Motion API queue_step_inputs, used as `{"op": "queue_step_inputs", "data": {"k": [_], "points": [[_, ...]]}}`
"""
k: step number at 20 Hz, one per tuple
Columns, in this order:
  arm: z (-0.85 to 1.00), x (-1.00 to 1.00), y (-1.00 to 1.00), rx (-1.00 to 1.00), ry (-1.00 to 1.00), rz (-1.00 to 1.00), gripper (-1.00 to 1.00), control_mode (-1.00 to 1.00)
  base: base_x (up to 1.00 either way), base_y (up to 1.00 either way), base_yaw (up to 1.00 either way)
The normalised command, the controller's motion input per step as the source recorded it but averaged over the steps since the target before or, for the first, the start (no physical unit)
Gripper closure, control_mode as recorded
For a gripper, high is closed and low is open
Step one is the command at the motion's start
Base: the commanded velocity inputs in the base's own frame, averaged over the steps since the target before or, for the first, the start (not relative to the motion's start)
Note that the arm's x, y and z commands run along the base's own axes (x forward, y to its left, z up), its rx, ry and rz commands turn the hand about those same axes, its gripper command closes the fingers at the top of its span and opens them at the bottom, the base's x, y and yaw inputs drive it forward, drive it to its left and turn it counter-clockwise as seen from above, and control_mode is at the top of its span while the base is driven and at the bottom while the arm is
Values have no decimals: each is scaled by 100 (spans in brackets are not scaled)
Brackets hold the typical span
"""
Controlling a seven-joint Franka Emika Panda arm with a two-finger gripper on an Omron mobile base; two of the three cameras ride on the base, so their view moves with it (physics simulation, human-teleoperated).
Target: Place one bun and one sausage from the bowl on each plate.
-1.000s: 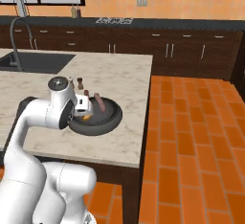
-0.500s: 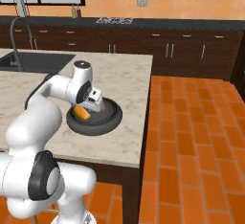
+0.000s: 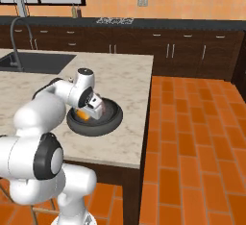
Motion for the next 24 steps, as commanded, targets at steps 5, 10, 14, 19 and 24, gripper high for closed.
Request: {"op": "queue_step_inputs", "data": {"k": [5, 10, 14, 19, 24], "points": [[-15, 71, 0, 0, -1, 2, -100, -100, 0, 0, 0], [-30, 35, 0, -1, 0, 8, -100, -100, 0, 0, 0], [-27, -4, 7, -3, 0, 11, -100, -100, 0, 0, 0], [-9, -2, 22, -8, -8, 20, -100, -100, 0, 0, 0], [-2, -3, 11, -10, -3, 18, -100, -100, 0, 0, 0]]}}
